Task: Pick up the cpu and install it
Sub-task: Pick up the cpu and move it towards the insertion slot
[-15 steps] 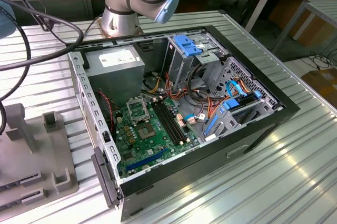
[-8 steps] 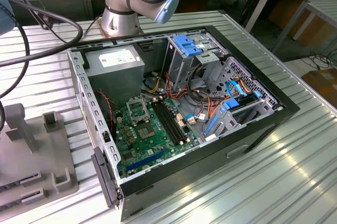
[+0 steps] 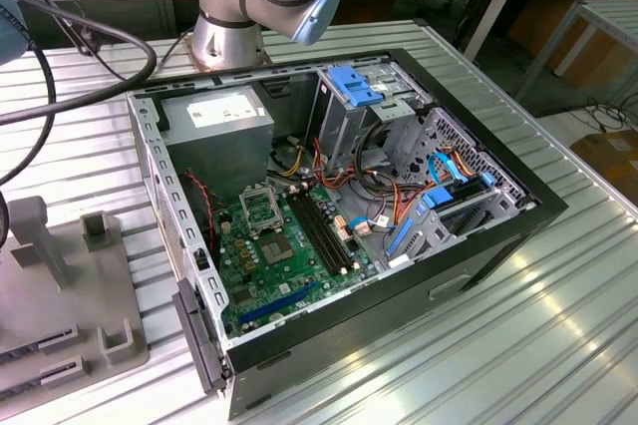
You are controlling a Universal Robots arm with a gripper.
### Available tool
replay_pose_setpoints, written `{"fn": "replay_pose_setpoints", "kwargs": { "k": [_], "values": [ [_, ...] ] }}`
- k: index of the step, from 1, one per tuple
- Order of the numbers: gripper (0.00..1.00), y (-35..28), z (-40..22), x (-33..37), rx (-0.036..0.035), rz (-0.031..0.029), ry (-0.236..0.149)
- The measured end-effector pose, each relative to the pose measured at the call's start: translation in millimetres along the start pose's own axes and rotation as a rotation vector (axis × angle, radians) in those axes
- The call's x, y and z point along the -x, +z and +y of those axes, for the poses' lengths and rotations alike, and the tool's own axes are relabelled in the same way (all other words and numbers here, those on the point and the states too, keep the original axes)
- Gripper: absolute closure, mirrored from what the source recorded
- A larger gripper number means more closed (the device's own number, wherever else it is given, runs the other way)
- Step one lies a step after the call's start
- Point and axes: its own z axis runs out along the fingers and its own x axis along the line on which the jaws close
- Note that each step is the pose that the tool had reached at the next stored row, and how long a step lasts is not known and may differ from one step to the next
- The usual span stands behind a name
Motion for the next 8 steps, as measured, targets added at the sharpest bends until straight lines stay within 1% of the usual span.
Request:
{"fn": "replay_pose_setpoints", "kwargs": {
  "k": [1,3,8],
  "values": [
    [0.53,-1.0,0.0,0.0,-0.0002,0.0004,0.0],
    [0.53,-10.3,-0.2,-0.1,0.0003,0.0007,0.0],
    [0.53,-27.6,-0.4,-0.4,0.0019,0.0029,0.0]
  ]
}}
